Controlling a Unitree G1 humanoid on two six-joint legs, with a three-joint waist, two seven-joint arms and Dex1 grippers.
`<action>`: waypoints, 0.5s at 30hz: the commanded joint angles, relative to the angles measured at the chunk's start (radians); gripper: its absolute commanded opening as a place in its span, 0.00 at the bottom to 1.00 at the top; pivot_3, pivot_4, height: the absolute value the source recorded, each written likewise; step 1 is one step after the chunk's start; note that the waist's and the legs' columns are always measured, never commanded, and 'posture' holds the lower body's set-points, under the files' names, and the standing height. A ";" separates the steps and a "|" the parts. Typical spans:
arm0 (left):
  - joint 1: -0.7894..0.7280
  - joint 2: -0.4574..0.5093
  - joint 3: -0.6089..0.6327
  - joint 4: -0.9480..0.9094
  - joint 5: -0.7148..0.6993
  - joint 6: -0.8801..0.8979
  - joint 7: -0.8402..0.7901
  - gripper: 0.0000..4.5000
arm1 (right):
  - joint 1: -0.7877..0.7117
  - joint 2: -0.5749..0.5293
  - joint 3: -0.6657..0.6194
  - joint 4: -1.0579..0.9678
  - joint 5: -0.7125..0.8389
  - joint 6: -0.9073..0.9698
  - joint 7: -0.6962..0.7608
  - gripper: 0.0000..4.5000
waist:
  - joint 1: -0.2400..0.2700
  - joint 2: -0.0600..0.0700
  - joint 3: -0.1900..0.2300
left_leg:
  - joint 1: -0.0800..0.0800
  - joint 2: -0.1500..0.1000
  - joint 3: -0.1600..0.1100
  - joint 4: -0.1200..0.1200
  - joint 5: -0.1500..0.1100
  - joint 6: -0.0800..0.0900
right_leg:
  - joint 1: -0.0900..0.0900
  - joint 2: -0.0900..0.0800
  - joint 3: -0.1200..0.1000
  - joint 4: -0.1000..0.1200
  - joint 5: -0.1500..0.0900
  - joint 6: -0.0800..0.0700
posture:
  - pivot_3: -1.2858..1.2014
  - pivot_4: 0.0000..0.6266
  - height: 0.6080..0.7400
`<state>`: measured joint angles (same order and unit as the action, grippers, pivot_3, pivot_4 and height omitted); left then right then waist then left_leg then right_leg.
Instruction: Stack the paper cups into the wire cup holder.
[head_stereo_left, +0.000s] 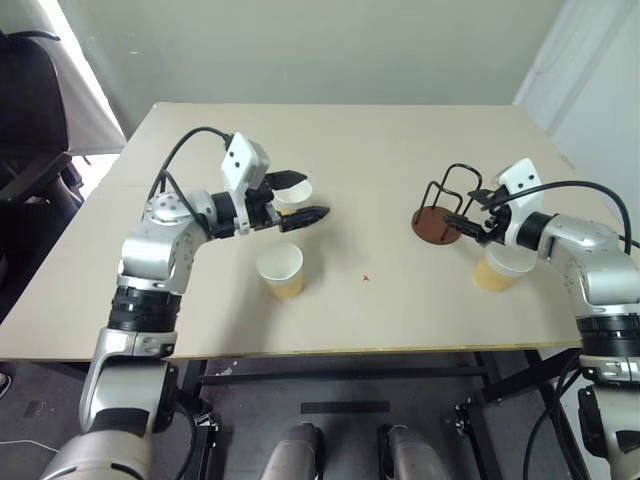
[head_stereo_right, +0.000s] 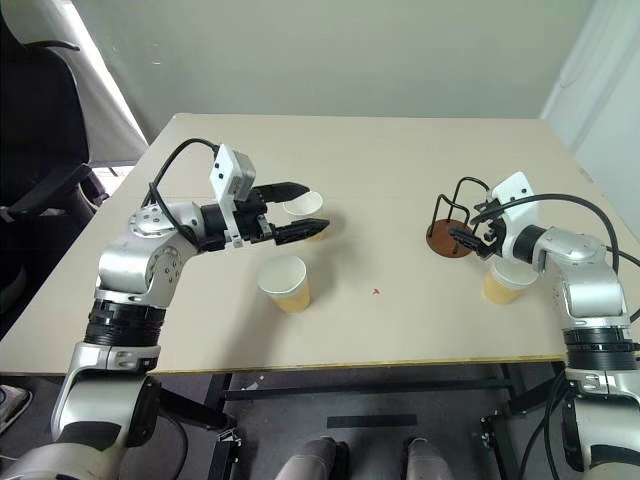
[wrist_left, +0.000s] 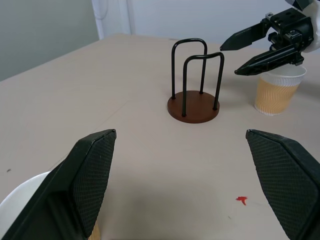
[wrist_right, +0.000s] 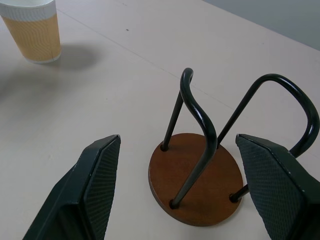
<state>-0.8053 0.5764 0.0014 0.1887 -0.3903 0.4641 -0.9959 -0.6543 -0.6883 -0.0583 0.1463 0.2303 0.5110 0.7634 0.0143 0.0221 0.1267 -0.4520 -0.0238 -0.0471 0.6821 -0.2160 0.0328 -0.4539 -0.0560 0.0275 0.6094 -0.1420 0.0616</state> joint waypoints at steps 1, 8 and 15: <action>-0.004 0.016 0.030 -0.050 -0.009 -0.002 0.008 0.99 | -0.028 -0.007 -0.008 -0.029 -0.003 -0.010 -0.004 0.83 | 0.000 0.000 0.000 | 0.000 0.000 0.000 0.000 0.000 0.000 | 0.000 0.000 0.000 0.000 0.000 0.000 | 0.52 0.24 1.00; 0.006 0.020 0.035 -0.063 -0.009 0.004 0.014 0.99 | -0.037 -0.005 -0.001 -0.017 -0.006 -0.015 -0.001 0.83 | 0.000 0.000 0.000 | 0.000 0.000 0.000 0.000 0.000 0.000 | 0.000 0.000 0.000 0.000 0.000 0.000 | 0.52 0.24 1.00; 0.007 0.025 0.029 -0.066 -0.009 -0.001 0.009 0.99 | -0.041 -0.001 0.003 -0.012 -0.008 -0.019 -0.002 0.83 | 0.000 0.000 0.000 | 0.000 0.000 0.000 0.000 0.000 0.000 | 0.000 0.000 0.000 0.000 0.000 0.000 | 0.52 0.24 1.00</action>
<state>-0.7972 0.5877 0.0070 0.1601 -0.3904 0.4672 -0.9808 -0.6616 -0.6832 -0.0481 0.1507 0.2285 0.5096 0.7638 0.0140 0.0221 0.1267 -0.4520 -0.0238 -0.0471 0.6820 -0.2160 0.0328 -0.4539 -0.0560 0.0275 0.6095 -0.1422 0.0613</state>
